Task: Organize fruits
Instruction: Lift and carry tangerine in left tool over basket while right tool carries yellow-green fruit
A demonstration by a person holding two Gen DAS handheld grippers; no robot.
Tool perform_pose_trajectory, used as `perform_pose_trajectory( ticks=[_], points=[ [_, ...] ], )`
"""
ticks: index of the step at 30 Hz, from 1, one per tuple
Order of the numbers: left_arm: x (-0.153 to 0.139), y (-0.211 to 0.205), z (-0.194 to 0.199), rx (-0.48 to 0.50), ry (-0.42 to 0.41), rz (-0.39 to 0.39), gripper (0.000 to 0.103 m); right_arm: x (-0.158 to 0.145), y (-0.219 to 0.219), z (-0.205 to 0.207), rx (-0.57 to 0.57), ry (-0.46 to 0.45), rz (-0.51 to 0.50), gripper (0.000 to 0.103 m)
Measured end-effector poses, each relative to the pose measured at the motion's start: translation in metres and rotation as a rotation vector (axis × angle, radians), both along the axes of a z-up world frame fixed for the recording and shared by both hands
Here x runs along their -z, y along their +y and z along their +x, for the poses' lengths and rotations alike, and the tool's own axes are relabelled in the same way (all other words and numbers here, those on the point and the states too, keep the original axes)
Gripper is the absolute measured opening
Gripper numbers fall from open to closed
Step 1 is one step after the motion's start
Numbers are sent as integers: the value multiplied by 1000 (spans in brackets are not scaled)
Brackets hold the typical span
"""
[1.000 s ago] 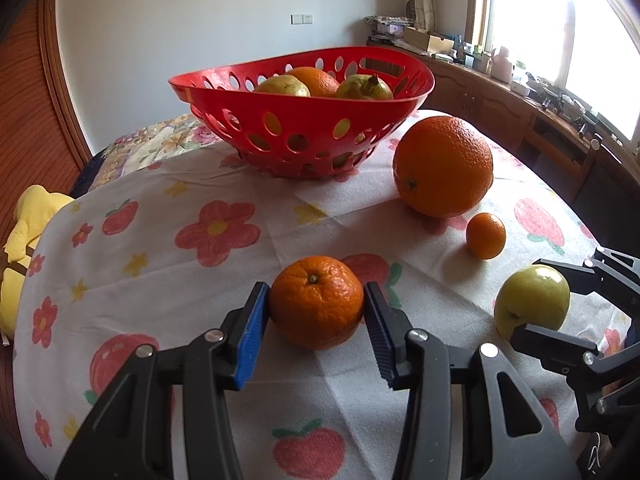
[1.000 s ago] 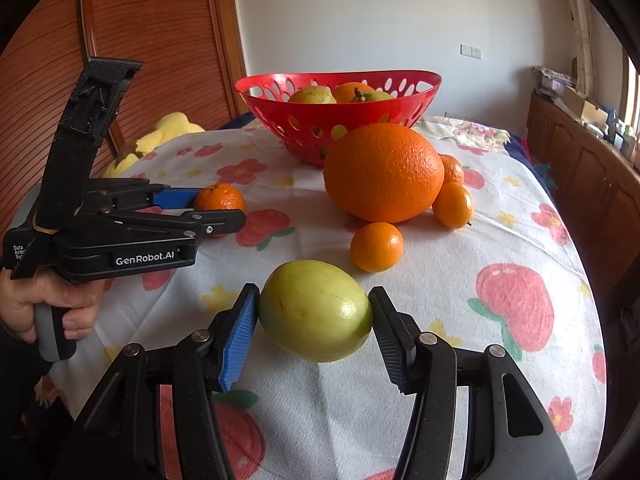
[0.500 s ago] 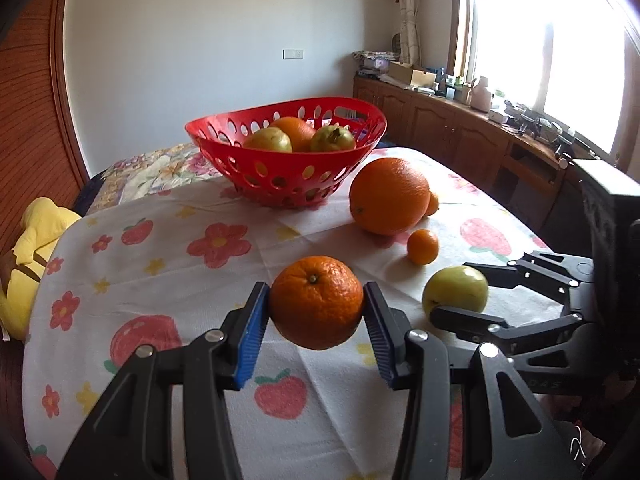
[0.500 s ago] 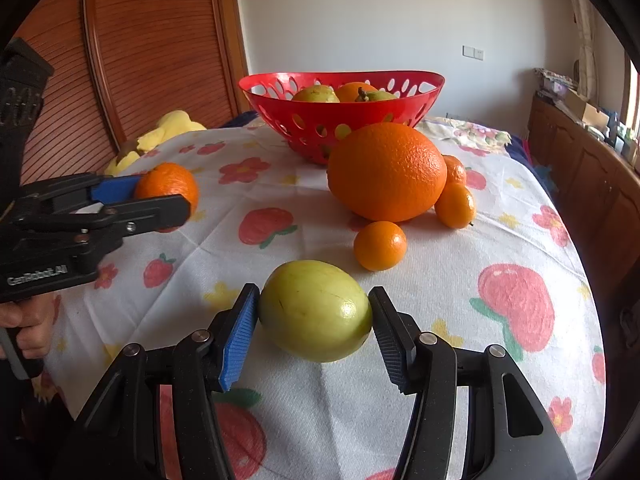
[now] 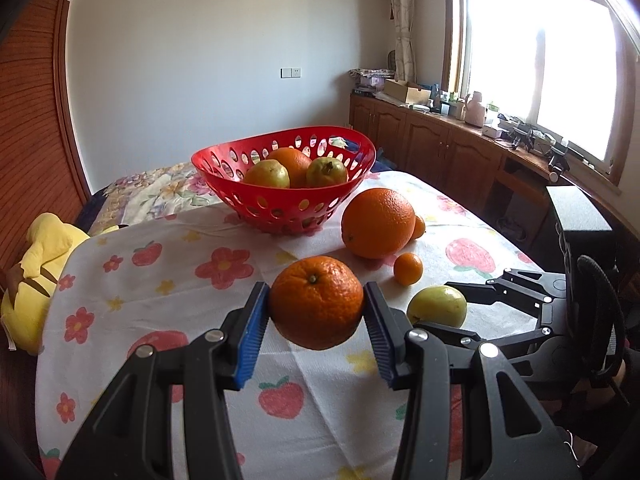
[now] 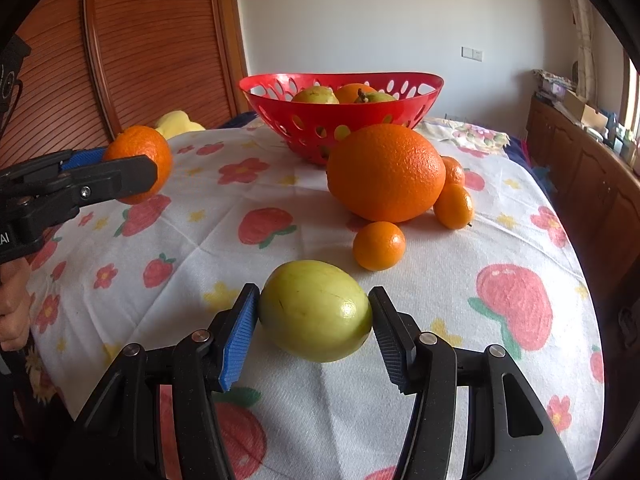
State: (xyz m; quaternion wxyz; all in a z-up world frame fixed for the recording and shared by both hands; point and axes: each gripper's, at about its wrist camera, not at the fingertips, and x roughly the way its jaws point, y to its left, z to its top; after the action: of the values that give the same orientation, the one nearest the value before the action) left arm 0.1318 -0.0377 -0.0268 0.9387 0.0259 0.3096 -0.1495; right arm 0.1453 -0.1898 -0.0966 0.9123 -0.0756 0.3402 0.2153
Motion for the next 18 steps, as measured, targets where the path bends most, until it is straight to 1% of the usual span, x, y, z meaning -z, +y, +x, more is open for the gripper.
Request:
perform_pose_trajectory(
  ticks=[9,12,18],
  points=[
    [-7,7,6,-3,-21,-7,46,-19,-2,1,-3,-34,15,57],
    [-10,12,12,-9,-27,-9,46,-31,-3,7,-15,-51,31,57],
    [-19,23,30,-30,-40,-9,46,-62,3,25,-51,-98,24,57]
  ],
)
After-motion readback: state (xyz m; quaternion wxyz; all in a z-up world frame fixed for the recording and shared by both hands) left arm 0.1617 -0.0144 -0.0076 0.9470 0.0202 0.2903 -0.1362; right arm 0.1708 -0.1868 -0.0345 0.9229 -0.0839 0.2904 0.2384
